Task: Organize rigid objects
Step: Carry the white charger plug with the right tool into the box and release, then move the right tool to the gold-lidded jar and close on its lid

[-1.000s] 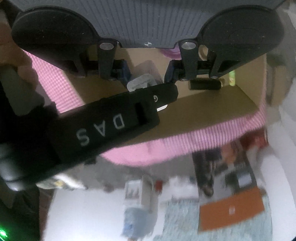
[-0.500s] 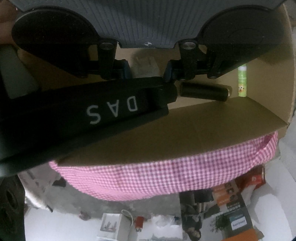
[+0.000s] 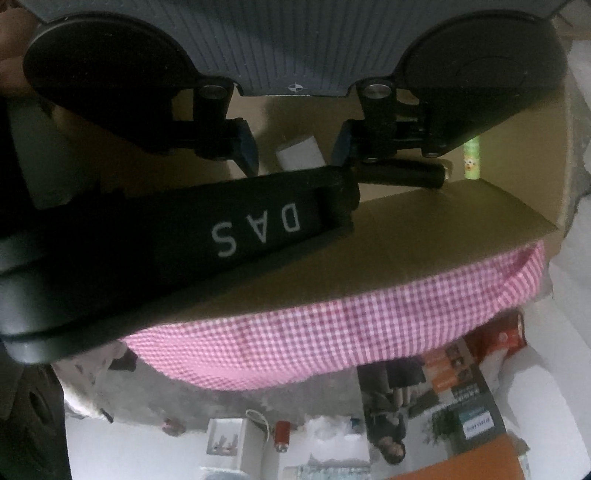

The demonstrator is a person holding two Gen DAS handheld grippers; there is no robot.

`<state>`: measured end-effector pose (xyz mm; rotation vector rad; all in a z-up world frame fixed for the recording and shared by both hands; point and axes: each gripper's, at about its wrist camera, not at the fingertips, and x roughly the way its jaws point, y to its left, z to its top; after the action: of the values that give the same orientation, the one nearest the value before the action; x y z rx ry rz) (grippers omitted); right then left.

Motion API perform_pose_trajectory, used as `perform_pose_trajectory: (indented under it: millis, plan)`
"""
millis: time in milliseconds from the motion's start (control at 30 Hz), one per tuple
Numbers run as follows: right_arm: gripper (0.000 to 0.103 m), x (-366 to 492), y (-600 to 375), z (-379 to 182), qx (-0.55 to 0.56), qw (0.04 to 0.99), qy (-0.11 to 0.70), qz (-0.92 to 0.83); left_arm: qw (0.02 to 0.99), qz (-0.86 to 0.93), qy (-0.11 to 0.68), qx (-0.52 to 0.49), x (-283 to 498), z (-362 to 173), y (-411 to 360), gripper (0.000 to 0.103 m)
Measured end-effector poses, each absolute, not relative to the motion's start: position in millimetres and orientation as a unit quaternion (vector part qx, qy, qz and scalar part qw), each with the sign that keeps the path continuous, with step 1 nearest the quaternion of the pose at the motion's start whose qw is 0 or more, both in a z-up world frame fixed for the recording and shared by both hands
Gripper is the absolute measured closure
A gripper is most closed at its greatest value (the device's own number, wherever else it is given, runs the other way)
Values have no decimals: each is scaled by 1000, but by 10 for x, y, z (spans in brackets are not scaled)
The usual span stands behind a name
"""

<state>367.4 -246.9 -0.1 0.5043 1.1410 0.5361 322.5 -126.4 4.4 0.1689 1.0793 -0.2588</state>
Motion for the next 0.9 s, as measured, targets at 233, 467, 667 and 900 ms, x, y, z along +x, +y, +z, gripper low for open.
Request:
perform_pose_trajectory:
  millis: [233, 467, 667, 900]
  plan:
    - [54, 3318, -2590, 376, 229, 801, 491, 254, 864, -128, 480, 82, 2906, 377, -1186, 44]
    - [54, 2696, -2842, 774, 251, 821, 438, 267, 881, -148, 444, 72, 2417, 761, -1045, 33]
    - [54, 1959, -3074, 1013, 266, 835, 391, 279, 897, -173, 403, 54, 1788, 1020, -837, 25]
    - [54, 1122, -3170, 897, 281, 832, 379, 291, 903, -200, 379, 30, 1131, 944, -623, 22]
